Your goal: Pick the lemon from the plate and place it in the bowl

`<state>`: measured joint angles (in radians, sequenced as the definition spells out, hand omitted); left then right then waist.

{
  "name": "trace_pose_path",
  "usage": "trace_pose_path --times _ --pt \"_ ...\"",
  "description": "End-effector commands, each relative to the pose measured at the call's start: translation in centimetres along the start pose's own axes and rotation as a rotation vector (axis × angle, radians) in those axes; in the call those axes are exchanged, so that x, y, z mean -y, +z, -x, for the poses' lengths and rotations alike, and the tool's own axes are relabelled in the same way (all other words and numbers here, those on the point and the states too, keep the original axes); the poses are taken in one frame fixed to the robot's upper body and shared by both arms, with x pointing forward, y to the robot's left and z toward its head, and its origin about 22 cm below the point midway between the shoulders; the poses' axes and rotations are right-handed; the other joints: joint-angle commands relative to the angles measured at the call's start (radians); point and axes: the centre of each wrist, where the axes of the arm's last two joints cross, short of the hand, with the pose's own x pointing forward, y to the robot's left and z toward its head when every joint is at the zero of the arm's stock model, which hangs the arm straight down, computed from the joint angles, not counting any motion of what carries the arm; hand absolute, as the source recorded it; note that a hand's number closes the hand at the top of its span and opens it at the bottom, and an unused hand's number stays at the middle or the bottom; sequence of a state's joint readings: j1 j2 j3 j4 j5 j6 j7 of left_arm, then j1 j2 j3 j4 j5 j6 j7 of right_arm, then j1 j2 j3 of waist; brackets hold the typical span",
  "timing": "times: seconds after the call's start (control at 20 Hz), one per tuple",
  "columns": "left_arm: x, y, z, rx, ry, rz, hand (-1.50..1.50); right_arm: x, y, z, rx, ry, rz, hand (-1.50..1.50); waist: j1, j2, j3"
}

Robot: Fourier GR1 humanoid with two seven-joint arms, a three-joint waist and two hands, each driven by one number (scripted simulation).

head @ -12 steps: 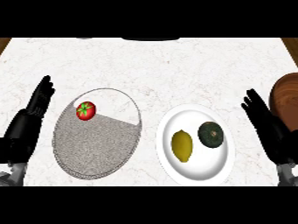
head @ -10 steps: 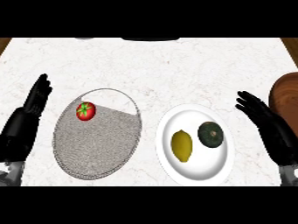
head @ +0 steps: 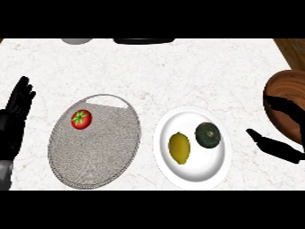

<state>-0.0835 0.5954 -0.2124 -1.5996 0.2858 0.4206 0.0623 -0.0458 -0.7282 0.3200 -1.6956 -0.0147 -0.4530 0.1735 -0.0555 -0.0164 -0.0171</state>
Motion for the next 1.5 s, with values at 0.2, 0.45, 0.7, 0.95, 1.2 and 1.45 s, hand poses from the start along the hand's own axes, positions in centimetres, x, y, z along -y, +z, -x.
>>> trace_pose_path --times 0.2,0.45,0.7,0.95,1.2,1.45 --pt "0.1 -0.3 0.4 -0.026 0.021 -0.029 0.0 -5.1 9.7 -1.8 0.002 0.132 0.056 -1.5 -0.014 0.0 0.009" --pt "-1.5 -1.0 0.5 -0.023 0.024 -0.024 0.0 -3.0 11.7 -6.4 -0.076 0.178 0.133 -1.5 0.008 0.008 0.009" --pt "0.0 -2.8 -0.1 -0.01 0.03 0.021 0.0 -1.6 10.7 -11.6 -0.1 0.281 0.157 -1.5 0.038 0.017 0.013" --pt "-0.3 -2.7 0.3 0.015 0.045 0.055 0.0 -2.0 7.7 -15.0 -0.151 0.358 0.052 -1.5 0.076 0.023 0.013" --pt "1.1 -2.3 0.1 0.025 0.037 0.066 0.0 -4.0 5.3 -14.3 -0.281 0.487 -0.153 -1.5 0.099 0.027 0.012" --pt "1.1 -3.3 -0.4 0.015 0.034 0.065 0.0 -5.8 2.5 -14.8 -0.35 0.518 -0.324 -1.5 0.091 0.026 0.013"
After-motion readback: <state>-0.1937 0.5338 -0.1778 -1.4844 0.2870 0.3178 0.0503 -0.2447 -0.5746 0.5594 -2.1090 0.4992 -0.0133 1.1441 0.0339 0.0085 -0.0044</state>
